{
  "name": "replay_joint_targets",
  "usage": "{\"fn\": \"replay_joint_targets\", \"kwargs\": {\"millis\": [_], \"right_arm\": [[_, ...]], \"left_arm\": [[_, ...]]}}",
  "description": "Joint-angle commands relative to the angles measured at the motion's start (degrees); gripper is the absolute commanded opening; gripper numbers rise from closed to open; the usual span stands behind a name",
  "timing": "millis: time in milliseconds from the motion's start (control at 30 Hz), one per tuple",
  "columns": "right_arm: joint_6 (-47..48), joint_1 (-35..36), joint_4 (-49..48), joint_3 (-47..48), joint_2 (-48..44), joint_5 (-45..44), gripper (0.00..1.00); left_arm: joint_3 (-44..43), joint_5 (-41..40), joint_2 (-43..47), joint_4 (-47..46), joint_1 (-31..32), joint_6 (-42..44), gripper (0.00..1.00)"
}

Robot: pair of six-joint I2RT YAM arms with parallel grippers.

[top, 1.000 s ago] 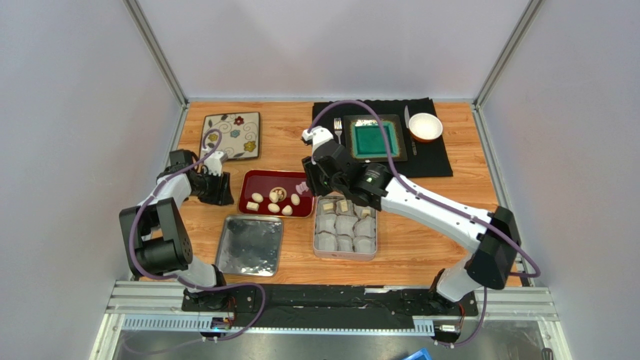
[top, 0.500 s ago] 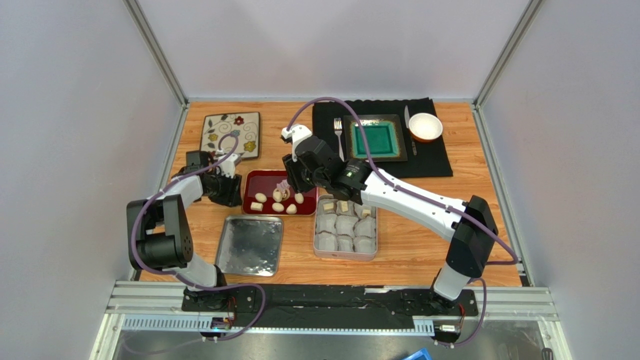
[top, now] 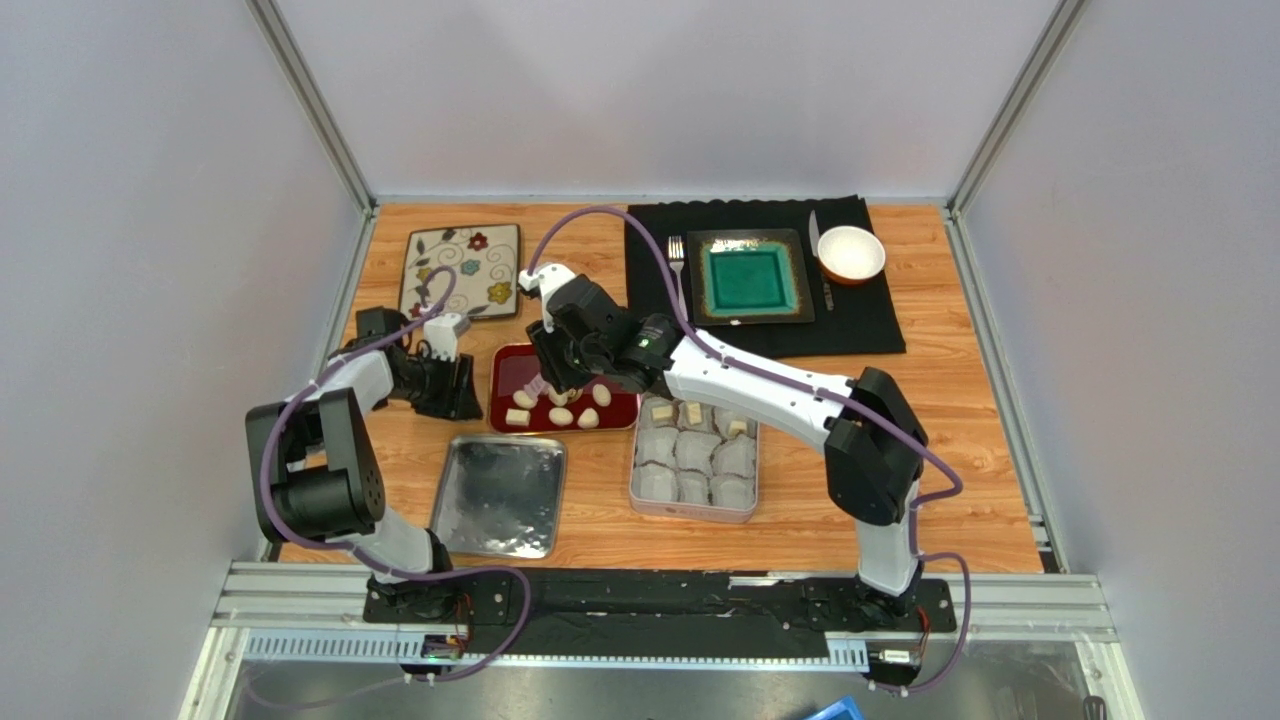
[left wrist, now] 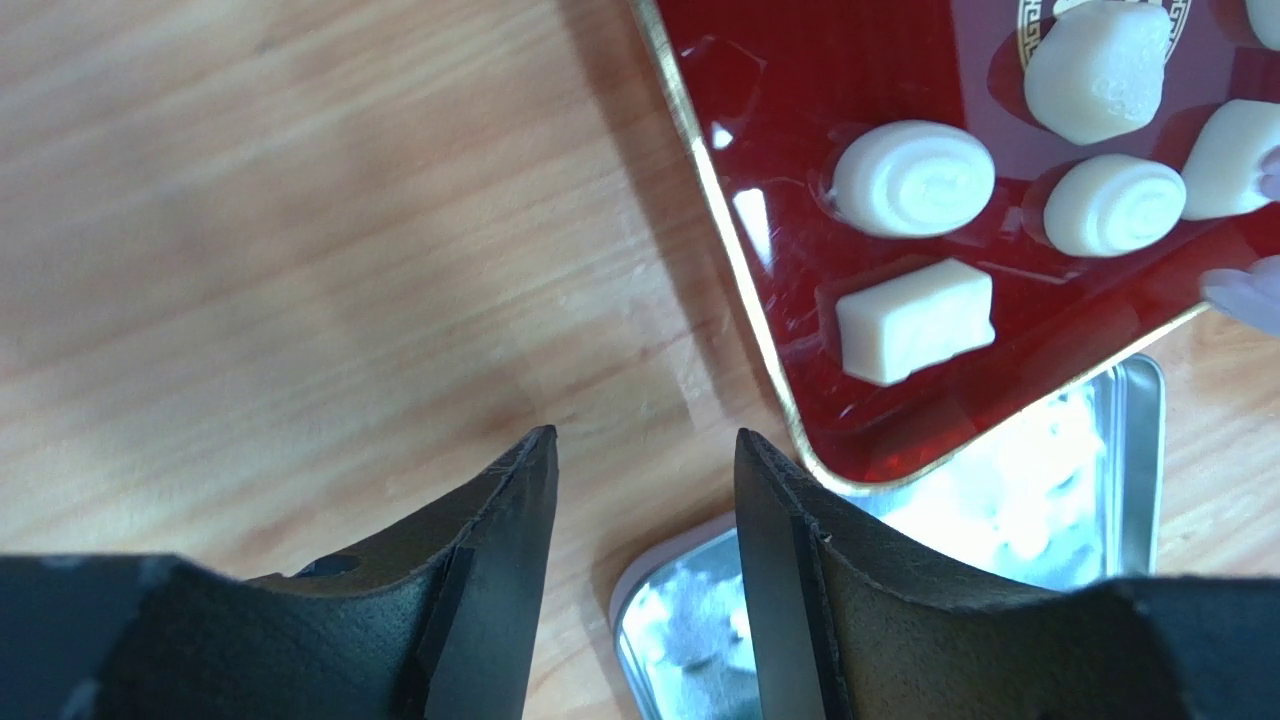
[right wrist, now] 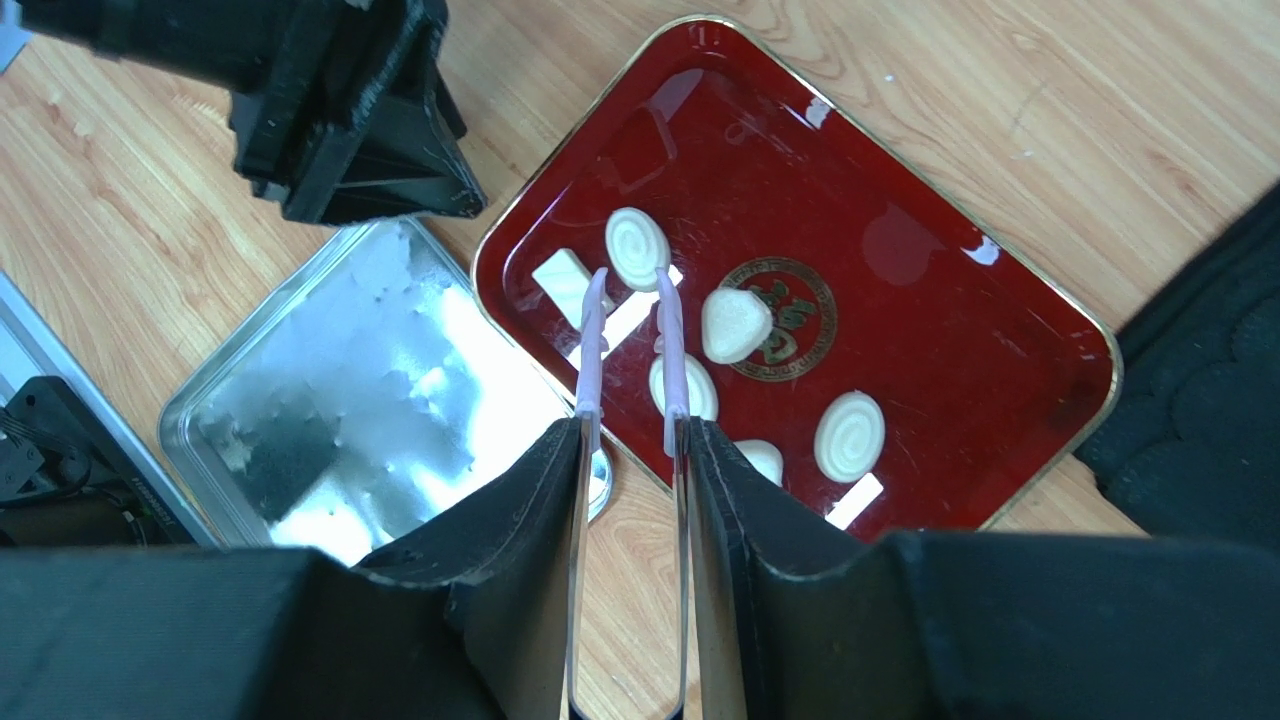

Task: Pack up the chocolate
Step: Pick up the fake chocolate from the plate.

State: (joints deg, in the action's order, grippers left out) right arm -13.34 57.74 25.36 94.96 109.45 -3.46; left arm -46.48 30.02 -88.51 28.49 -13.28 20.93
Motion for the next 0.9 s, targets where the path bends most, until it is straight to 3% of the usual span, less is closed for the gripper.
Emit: {"fn": "replay_joint_targets", "kwargs": {"millis": [0,300,867], "right_arm": [[1.83,0.54,-3.48,4.53,1.90,2.58,0.34],[5.69,0.80,-4.01,6.64,6.12,5.66,0.35],[10.79,0.36,-4.45,9.28,8.41,3.55,0.36]], "left_arm": [[-2.39,4.70,1.58,4.20,-3.24,0.60,0.56],[-2.21,5.22,1.67,4.29,-4.39,0.34,0.56],[-1.95,5.66,2.64,4.47,-4.48,1.05,0.56]]}}
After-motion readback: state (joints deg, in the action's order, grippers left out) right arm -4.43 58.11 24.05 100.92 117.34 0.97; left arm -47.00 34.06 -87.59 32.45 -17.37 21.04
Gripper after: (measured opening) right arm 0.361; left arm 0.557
